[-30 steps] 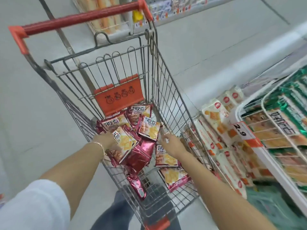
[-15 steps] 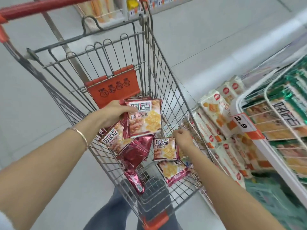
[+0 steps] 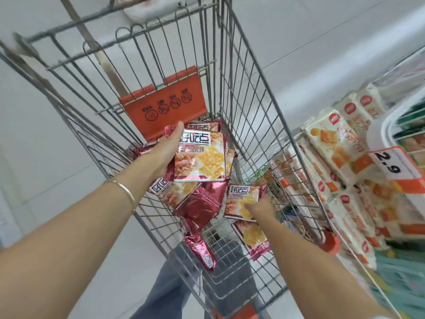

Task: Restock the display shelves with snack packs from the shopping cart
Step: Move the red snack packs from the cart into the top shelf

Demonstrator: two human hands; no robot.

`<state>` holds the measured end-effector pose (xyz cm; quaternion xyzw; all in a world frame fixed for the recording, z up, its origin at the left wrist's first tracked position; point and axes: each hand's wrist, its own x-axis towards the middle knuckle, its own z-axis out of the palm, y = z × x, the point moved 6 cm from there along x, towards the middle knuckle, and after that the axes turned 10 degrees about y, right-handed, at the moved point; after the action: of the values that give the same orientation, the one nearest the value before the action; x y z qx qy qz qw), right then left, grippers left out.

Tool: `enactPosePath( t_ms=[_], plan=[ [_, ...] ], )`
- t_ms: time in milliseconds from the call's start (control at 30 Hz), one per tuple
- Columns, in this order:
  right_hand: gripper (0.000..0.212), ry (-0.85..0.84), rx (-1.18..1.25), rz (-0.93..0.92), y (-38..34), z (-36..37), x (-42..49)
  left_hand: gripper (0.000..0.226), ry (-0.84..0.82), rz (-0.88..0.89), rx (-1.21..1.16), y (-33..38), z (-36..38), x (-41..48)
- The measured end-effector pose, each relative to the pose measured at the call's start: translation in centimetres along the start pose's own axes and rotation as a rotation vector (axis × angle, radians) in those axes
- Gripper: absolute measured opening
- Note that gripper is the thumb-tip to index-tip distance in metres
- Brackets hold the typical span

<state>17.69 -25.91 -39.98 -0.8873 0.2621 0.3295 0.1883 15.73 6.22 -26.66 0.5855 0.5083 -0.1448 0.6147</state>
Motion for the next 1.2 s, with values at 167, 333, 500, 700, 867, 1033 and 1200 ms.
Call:
enactPosePath(
  t_ms=[167,333,500,700,867,1033,1200],
  plan=[
    [0.094,-0.064,0.220,0.008,-1.7,-0.7,-1.3,0.104,0.213,0.050,-0.038,0.4,-2.2,0.1],
    [0.064,-0.553,0.752,0.067,-4.6,-5.7,-5.0,0.139,0.356,0.072,-0.070,-0.9,-5.5,2.5],
    [0.068,-0.768,0.880,-0.032,-10.4,-7.9,-9.4,0.110,0.163,0.130,0.111,3.2,-2.6,-4.3],
    [0.077,-0.775,0.720,-0.302,-16.5,-10.2,-15.1,0.094,-0.267,0.064,0.119,7.6,0.8,-10.2],
    [0.081,-0.678,0.741,-0.461,-17.6,-17.5,-18.7,0.096,-0.405,0.236,0.252,13.5,1.3,-14.6],
    [0.032,-0.453,0.834,-0.584,-15.4,-29.1,-23.4,0.042,-0.528,0.412,0.232,20.0,6.7,-22.9],
    [0.012,-0.262,0.974,-0.727,-10.3,-40.6,-27.6,0.030,-0.654,0.571,0.205,24.8,13.1,-32.5]
  ],
)
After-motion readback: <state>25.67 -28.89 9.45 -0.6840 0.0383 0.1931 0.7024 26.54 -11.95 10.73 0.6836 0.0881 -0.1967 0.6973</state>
